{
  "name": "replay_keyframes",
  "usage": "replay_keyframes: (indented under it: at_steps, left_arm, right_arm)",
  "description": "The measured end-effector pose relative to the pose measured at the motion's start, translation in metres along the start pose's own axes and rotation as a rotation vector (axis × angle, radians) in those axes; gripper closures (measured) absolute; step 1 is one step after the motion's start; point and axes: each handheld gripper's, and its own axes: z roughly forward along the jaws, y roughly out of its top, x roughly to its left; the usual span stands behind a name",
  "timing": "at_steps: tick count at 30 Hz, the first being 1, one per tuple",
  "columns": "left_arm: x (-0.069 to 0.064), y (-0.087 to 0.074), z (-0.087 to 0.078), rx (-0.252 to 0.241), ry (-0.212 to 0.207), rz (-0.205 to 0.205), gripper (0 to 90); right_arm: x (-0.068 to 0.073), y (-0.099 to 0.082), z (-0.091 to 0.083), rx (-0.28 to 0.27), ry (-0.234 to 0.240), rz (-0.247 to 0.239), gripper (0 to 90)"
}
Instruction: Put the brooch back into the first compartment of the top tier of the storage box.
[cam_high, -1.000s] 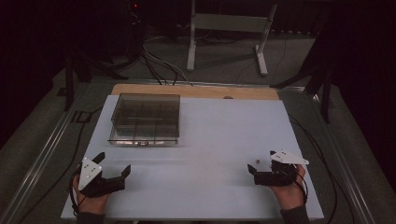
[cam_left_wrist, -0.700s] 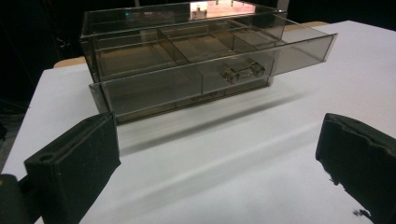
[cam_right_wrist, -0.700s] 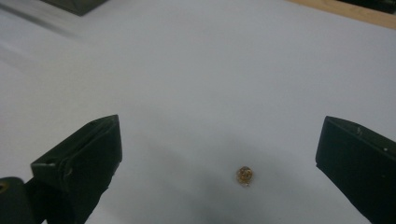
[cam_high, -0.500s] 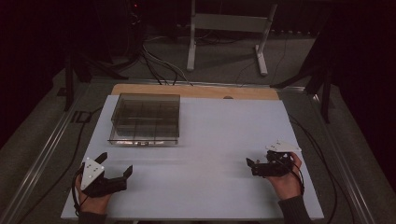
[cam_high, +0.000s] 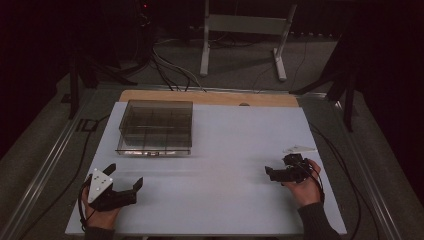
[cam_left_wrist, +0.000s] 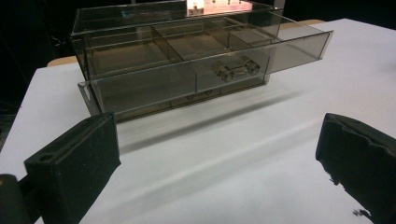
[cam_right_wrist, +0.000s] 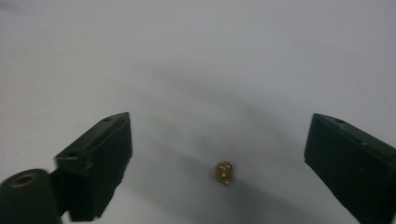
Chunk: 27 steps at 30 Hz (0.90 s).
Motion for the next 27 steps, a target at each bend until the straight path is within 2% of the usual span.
replay_keyframes:
  at_steps: [3, 8, 9, 10, 13, 15, 22, 27]
  left_arm:
    - [0.000, 0.000, 0.000, 0.002, -0.002, 0.003, 0.3]
    - [-0.001, 0.000, 0.001, 0.004, -0.003, 0.003, 0.4]
    - [-0.001, 0.000, 0.001, 0.004, -0.003, 0.003, 0.4]
    - [-0.001, 0.000, 0.001, 0.004, -0.003, 0.003, 0.3]
    - [-0.002, 0.000, 0.002, 0.004, -0.004, 0.002, 0.3]
    - [-0.002, 0.000, 0.002, 0.006, -0.005, 0.004, 0.3]
    - [-0.002, 0.000, 0.002, 0.006, -0.007, 0.005, 0.3]
    - [-0.003, 0.000, 0.002, 0.007, -0.009, 0.006, 0.3]
  right_arm:
    - [-0.002, -0.002, 0.003, 0.016, -0.006, 0.003, 16.4]
    - [-0.006, -0.008, 0.011, 0.066, 0.015, -0.006, 41.7]
    - [-0.006, -0.009, 0.012, 0.076, 0.020, -0.010, 45.5]
    - [-0.006, -0.009, 0.012, 0.076, 0.020, -0.010, 45.5]
    - [-0.008, -0.011, 0.018, 0.109, 0.019, -0.013, 57.2]
    - [-0.009, -0.011, 0.020, 0.112, 0.022, -0.014, 59.8]
    - [-0.006, -0.011, 0.020, 0.131, -0.012, -0.020, 69.0]
    - [-0.003, -0.011, 0.019, 0.141, -0.016, -0.046, 75.6]
